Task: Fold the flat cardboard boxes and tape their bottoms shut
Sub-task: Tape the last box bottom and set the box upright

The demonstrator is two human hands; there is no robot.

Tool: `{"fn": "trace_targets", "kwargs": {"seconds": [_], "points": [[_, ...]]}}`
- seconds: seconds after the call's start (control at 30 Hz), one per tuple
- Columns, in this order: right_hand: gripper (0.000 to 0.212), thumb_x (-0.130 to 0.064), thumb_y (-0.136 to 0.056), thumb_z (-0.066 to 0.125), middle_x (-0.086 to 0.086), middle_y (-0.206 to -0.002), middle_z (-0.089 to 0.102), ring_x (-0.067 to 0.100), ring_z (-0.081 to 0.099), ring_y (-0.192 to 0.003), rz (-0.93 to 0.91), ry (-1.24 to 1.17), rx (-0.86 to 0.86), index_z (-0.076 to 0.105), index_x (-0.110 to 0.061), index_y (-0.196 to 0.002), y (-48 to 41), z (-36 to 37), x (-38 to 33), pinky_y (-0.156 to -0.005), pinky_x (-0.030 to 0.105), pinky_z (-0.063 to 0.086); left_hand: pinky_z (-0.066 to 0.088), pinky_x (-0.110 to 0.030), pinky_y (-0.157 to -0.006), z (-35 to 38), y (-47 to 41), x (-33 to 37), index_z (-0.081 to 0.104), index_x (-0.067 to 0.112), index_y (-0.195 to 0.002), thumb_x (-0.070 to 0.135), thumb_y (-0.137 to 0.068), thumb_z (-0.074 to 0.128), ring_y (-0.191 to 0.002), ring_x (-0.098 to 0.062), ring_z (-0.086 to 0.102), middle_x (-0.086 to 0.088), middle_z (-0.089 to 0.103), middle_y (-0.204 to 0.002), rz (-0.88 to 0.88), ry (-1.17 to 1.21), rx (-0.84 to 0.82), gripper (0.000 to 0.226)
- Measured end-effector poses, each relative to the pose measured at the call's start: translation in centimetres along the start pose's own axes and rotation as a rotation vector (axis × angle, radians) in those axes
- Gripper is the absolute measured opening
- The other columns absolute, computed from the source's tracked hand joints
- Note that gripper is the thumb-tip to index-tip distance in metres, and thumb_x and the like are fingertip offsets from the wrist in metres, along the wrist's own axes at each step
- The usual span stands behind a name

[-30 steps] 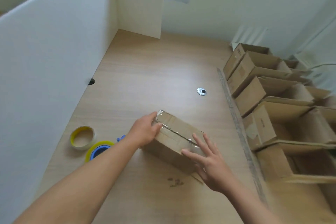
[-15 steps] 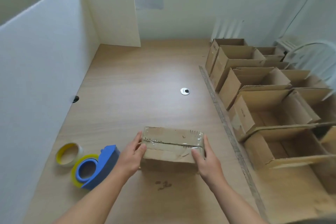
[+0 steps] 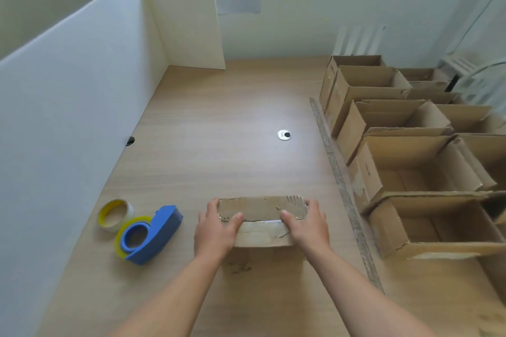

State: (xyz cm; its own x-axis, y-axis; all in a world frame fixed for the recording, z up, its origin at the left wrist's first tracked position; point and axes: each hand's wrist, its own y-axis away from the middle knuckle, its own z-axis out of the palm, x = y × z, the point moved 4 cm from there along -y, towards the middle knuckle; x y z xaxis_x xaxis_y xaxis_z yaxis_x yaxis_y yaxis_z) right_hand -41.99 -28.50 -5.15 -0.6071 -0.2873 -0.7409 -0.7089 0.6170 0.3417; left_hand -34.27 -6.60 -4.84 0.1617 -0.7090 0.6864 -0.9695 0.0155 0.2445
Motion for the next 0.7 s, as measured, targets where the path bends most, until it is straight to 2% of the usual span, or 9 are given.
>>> {"fn": "trace_targets", "kwargs": {"seconds": [0.1,0.17,0.23,0.3,0.37,0.43,0.5,0.63,0.7], "points": [[0.033,-0.040,-0.087,0.070,0.006,-0.111,0.061,0.023,0.062,-0.097,-0.019,-0.073,-0.069,0.050,-0.033,-0.113,-0.7,-0.9,0.6,-0.088,0.038,0.051,0.041,-0.030,-0.087,-0.8,0.4,-0.9,0.046,0.024,-0.143,0.040,-0.093,0.063,-0.106,-0.021,0.055,-0.004,0.055,-0.119,0.043,0.088,0.001,0.055],[0.028,-0.038,-0.090,0.067,0.005,-0.106,0.065,0.021,0.066,-0.091,-0.017,-0.152,-0.114,0.051,-0.038,-0.113,-0.7,-1.3,0.8,-0.087,0.042,0.054,0.041,-0.029,-0.086,-1.2,0.6,-1.3,0.049,0.024,-0.144,0.033,-0.096,0.062,-0.101,-0.020,0.057,-0.003,0.057,-0.112,0.058,0.150,-0.009,0.050],[0.034,-0.039,-0.093,0.064,0.004,-0.106,0.064,0.019,0.065,-0.091,-0.005,-0.196,-0.148,0.048,-0.044,-0.122,-0.6,-1.6,0.9,-0.088,0.041,0.055,0.041,-0.028,-0.087,-1.4,0.9,-1.7,0.049,0.028,-0.144,0.029,-0.098,0.060,-0.100,-0.018,0.058,-0.003,0.058,-0.113,0.031,0.250,-0.029,0.048],[0.050,-0.037,-0.096,0.061,0.006,-0.108,0.062,0.021,0.064,-0.096,0.012,-0.248,-0.194,0.039,-0.051,-0.139,-0.4,-1.9,1.0,-0.092,0.040,0.053,0.040,-0.025,-0.086,-1.7,1.4,-1.9,0.049,0.035,-0.142,0.025,-0.099,0.059,-0.095,-0.009,0.056,0.001,0.057,-0.112,0.000,0.372,-0.054,0.045],[0.055,-0.032,-0.097,0.060,0.009,-0.110,0.063,0.024,0.066,-0.098,0.046,-0.334,-0.247,0.037,-0.049,-0.144,-0.5,-1.9,1.1,-0.092,0.043,0.054,0.042,-0.023,-0.080,-1.9,1.7,-2.0,0.049,0.041,-0.137,0.022,-0.099,0.059,-0.089,-0.004,0.055,0.006,0.057,-0.108,-0.017,0.437,-0.082,0.044],[0.046,-0.027,-0.098,0.060,0.009,-0.109,0.065,0.024,0.068,-0.097,0.028,-0.349,-0.267,0.050,-0.039,-0.140,-0.2,-2.4,1.1,-0.090,0.046,0.056,0.048,-0.029,-0.075,-2.2,2.2,-2.1,0.054,0.043,-0.128,0.019,-0.098,0.060,-0.084,-0.010,0.056,0.004,0.057,-0.105,-0.017,0.449,-0.110,0.039],[0.040,-0.025,-0.097,0.062,0.006,-0.107,0.067,0.021,0.068,-0.095,-0.028,-0.336,-0.252,0.056,-0.037,-0.134,0.1,-3.0,1.1,-0.086,0.040,0.057,0.054,-0.039,-0.072,-2.5,2.9,-2.1,0.056,0.042,-0.122,0.018,-0.096,0.063,-0.081,-0.014,0.057,0.002,0.056,-0.105,-0.008,0.472,-0.133,0.037],[0.036,-0.018,-0.093,0.065,0.002,-0.111,0.064,0.018,0.064,-0.100,-0.166,-0.366,-0.161,0.061,-0.045,-0.117,1.5,-4.2,0.7,-0.085,0.036,0.054,0.048,-0.025,-0.076,-2.9,4.3,-1.6,0.055,0.046,-0.119,0.025,-0.095,0.065,-0.091,-0.014,0.057,0.007,0.054,-0.106,0.117,0.380,-0.048,0.033],[0.040,-0.013,-0.093,0.063,-0.001,-0.111,0.062,0.018,0.066,-0.099,-0.239,-0.406,-0.160,0.060,-0.048,-0.112,2.2,-4.6,0.5,-0.084,0.038,0.055,0.043,-0.017,-0.079,-3.2,5.2,-1.3,0.057,0.044,-0.121,0.022,-0.095,0.065,-0.095,-0.004,0.056,0.010,0.055,-0.106,0.179,0.370,0.028,0.034]]}}
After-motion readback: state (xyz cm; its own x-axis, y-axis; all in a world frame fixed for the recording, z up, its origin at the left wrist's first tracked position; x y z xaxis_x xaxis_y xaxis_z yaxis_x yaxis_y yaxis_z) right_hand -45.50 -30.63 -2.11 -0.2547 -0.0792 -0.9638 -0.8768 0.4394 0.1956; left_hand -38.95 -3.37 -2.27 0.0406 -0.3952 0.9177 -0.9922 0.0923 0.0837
